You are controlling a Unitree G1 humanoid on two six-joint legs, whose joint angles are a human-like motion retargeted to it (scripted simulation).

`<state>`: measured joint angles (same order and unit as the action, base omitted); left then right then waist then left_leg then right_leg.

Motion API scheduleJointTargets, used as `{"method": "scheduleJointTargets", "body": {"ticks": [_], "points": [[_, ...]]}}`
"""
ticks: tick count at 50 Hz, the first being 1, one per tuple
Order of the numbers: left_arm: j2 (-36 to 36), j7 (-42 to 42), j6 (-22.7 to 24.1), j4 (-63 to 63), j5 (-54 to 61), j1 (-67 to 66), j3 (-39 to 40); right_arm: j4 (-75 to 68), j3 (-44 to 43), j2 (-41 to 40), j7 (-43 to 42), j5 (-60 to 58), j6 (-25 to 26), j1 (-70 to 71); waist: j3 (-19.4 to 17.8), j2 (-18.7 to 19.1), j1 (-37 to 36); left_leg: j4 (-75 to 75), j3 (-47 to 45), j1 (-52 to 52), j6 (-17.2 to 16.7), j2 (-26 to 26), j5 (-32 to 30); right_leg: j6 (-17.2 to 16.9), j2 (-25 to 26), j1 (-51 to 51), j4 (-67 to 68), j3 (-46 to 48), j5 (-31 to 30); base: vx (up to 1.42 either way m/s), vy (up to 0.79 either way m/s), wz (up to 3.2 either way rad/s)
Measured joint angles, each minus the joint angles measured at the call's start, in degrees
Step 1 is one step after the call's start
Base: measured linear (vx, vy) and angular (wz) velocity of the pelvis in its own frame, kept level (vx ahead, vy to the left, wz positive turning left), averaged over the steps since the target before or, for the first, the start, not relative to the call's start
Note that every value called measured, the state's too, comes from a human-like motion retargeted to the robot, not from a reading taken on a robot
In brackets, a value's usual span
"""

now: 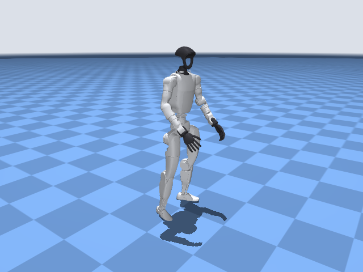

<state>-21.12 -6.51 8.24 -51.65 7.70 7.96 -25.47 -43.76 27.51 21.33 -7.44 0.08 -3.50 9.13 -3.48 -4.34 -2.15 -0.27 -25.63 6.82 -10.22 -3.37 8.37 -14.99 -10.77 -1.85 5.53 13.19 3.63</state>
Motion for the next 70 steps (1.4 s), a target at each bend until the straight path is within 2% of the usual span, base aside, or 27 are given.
{"method": "scheduleJointTargets", "body": {"ticks": [3,6,15,25,37,56,70], "points": [[0.7,3.1,-1.4,-4.1,-3.5,4.6,-3.6,-6.3,0.3,-2.0,1.8,-1.0,1.8,4.5,0.0,0.1,0.2,0.0,0.1,0.0,0.1,0.0,-0.1,0.2,0.0,-0.1,0.0,0.1,0.0,0.00,0.00,0.00],[-1.0,3.8,-1.1,-1.3,-8.2,8.2,-6.1,-6.1,0.6,-1.5,1.9,-3.3,1.9,8.1,0.0,0.2,0.3,0.1,0.2,0.0,0.1,0.0,-0.1,0.3,0.0,-0.1,-0.1,0.2,-0.1,0.00,0.00,0.00],[-13.1,0.4,1.3,21.1,-26.4,21.5,-6.6,14.8,1.4,9.7,2.1,-17.5,-1.0,19.1,1.3,0.3,0.3,0.2,0.5,0.1,-0.1,-0.1,-0.2,0.1,-0.1,-0.5,0.1,0.6,-0.2,0.00,0.00,0.00],[-20.1,-2.7,-0.2,32.2,-32.4,39.6,-6.3,31.3,1.8,20.9,0.1,-25.5,-0.1,34.7,2.7,0.3,0.3,0.4,0.9,0.3,-0.2,-0.1,0.0,0.1,-0.1,-0.9,0.4,1.1,0.0,0.00,0.00,0.00],[-17.3,-4.1,-1.6,30.1,-32.3,54.3,-9.7,33.7,6.1,23.9,-1.6,-29.8,0.9,47.9,3.7,-0.1,0.4,0.5,1.4,0.7,-0.4,-0.2,0.3,0.2,-0.2,-1.6,0.5,1.6,0.2,0.00,0.00,0.00],[-6.8,-4.5,-2.3,15.4,-36.1,60.8,-19.4,21.9,11.9,17.5,-2.2,-32.6,1.6,53.0,3.8,-0.1,2.3,0.4,1.1,1.1,-0.5,-0.2,0.4,0.5,-0.1,-1.8,0.6,1.4,0.2,0.00,0.00,0.00],[-9.1,-7.2,-0.6,18.2,-38.0,59.6,-19.7,26.0,11.0,21.2,-4.5,-32.4,-0.2,50.8,4.0,0.2,3.3,0.4,0.3,1.4,-0.5,-0.2,0.6,0.2,-0.1,-1.5,0.7,0.6,0.0,0.00,0.00,0.00]]}}
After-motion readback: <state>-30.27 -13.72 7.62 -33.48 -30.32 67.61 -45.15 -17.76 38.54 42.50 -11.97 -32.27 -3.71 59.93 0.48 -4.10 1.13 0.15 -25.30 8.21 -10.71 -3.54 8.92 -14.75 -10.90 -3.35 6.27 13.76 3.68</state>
